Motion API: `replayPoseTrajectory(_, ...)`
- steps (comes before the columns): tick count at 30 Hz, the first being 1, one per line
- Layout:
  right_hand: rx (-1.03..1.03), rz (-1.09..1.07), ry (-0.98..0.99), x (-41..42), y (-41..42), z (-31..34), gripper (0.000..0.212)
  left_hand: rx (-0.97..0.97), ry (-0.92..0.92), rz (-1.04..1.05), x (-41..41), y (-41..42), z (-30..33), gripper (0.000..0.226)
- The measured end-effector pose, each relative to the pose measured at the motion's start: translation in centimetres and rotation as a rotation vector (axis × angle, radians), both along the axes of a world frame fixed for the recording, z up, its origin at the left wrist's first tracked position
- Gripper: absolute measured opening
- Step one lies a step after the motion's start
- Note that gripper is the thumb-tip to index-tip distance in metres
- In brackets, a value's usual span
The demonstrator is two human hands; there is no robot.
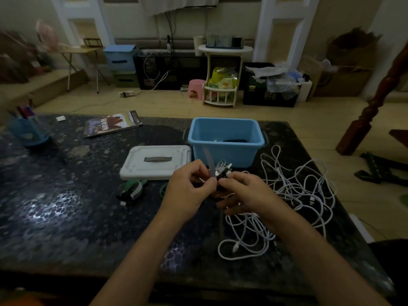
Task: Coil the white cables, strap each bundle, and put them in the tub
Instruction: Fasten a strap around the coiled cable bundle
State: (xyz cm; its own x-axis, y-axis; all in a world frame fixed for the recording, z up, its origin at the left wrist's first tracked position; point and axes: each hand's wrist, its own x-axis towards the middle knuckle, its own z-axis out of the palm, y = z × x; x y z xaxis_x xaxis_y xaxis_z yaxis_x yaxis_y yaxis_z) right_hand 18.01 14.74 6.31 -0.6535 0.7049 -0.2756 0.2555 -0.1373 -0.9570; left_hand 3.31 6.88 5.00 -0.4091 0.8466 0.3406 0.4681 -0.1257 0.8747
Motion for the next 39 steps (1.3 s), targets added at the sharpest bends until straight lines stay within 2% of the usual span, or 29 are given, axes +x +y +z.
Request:
replayPoseTrajectory(5, -0.071, -0.019, 0.042, -0.3, -0.4, -0.1, 0.041, -0.003, -0.009, -0.094, 0.0, -0.4, 0.5, 0.023)
replayPoseTrajectory(11, -0.165, -0.043, 0.200, 0.0, -0.4, -0.3, 0.018, -0.022, -0.149, -0.046, 0.0, -0.5, 0.9, 0.026)
replayPoseTrajectory(18, 0.006, -0.025, 0.249, 0.0, -0.2, -0.9, 0.013, -0.066, -0.239, -0.022, -0.1, -0.7, 1.0, 0.010)
replayPoseTrajectory(22, 0.217, 0.007, 0.217, 0.1, -0.1, -1.4, 0.009, -0.140, -0.346, -0.038, -0.6, -0.9, 1.2, 0.013)
replayPoseTrajectory(26, 0.467, 0.058, 0.182, 0.2, 0.1, -1.5, 0.016, -0.187, -0.417, -0.077, -0.8, -1.1, 1.6, 0.012)
replayPoseTrajectory(32, 0.612, 0.064, 0.136, 0.2, 0.1, -1.9, 0.026, -0.232, -0.429, -0.080, -0.9, -1.1, 1.2, 0.020)
replayPoseTrajectory(34, 0.551, 0.035, 0.165, 0.1, 0.1, -1.9, 0.019, -0.191, -0.415, -0.059, -0.9, -1.1, 1.2, 0.020)
replayPoseTrajectory(38, 0.084, -0.094, 0.261, -0.5, -0.6, -1.0, 0.020, -0.116, -0.322, -0.019, -0.7, -1.1, 1.3, 0.014)
replayPoseTrajectory(39, 0.033, -0.102, 0.242, -0.6, -0.6, -0.9, 0.021, -0.102, -0.319, -0.016, -0.7, -1.0, 1.2, 0.014)
